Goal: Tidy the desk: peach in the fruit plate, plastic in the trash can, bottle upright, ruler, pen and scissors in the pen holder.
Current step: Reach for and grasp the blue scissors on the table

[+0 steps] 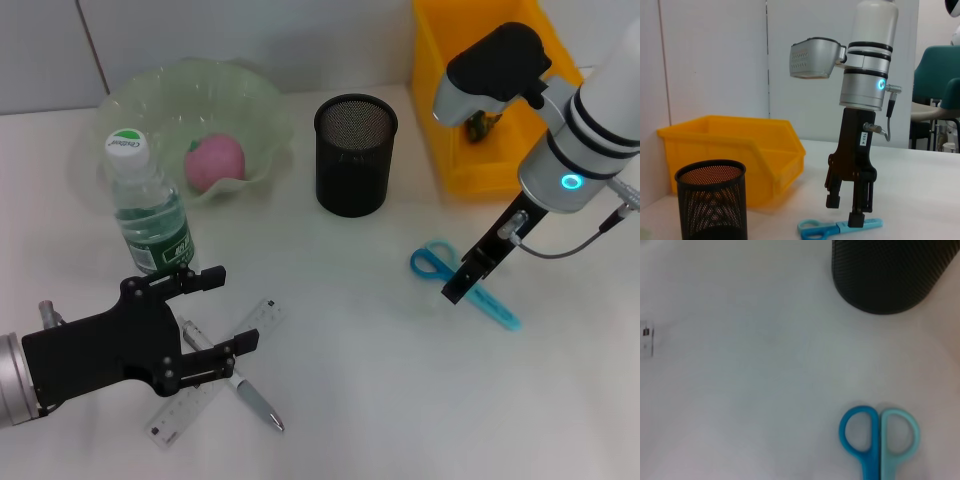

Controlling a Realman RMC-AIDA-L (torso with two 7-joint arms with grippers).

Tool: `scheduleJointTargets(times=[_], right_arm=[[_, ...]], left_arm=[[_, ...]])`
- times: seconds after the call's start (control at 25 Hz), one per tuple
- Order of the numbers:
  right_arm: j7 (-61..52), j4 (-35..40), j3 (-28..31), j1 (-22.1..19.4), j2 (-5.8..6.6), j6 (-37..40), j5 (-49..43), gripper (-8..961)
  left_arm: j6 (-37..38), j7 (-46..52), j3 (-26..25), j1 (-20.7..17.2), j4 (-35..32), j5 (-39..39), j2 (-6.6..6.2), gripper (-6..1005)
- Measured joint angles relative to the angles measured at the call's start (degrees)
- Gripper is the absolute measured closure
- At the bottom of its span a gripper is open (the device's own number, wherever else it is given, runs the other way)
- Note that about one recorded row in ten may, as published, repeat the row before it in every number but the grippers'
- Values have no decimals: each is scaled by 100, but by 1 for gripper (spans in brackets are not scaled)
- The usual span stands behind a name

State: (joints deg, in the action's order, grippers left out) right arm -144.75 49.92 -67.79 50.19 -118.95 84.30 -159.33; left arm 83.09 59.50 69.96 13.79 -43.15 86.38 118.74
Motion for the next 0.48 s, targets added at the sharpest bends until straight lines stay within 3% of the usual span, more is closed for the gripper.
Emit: scheduleJointTargets(times=[0.48], right_arm=[[1, -233, -17, 26, -7, -241, -2, 235]], left_arm=[[20, -14, 0, -17, 6, 2, 0, 215]])
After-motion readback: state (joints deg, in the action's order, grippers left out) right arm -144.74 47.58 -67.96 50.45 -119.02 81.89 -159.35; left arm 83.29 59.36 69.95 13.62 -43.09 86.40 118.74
